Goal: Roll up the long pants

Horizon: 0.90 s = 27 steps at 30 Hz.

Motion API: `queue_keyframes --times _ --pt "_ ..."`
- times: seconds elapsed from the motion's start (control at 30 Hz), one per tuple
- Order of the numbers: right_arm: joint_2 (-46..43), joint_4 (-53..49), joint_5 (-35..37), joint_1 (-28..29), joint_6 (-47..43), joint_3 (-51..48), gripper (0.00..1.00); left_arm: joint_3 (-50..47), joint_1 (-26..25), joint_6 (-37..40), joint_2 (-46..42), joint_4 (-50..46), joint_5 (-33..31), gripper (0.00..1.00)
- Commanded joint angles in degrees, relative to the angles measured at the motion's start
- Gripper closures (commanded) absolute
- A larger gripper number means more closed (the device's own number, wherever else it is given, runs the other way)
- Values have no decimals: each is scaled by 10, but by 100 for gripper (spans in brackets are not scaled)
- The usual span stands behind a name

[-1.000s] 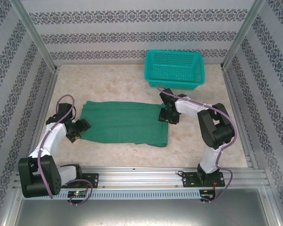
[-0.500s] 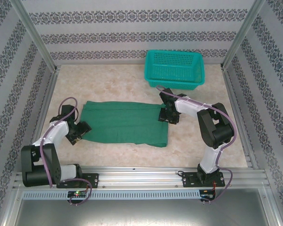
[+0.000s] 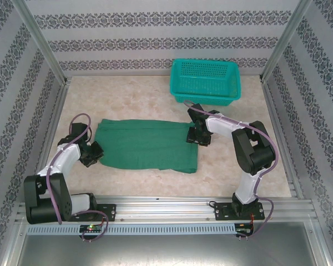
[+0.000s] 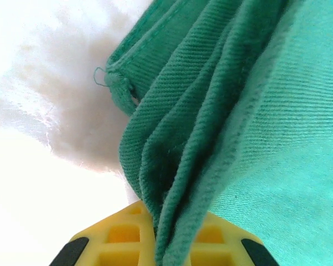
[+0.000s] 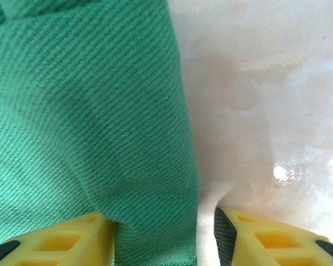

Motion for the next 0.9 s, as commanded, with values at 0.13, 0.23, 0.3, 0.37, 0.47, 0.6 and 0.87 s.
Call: queue_keyframes --times 0.13,0.23,0.3,0.37,0.47,0.6,0.87 --pt "52 39 -48 5 12 1 49 113 -8 -6 -16 -57 28 100" --pt "59 45 -54 2 10 4 49 154 -15 -3 22 -50 30 100" --pt "63 48 -58 1 10 8 49 182 -23 -5 49 -41 33 100" --pt "64 51 -61 -2 11 10 49 217 -37 -9 81 -31 30 100" --pt "63 55 -68 -5 12 15 50 293 -74 -11 128 -36 23 100" --pt "63 61 -75 -5 15 22 50 432 -136 -19 203 -55 11 100" --pt "50 70 -77 -6 24 24 50 624 -208 -10 294 -121 -29 100"
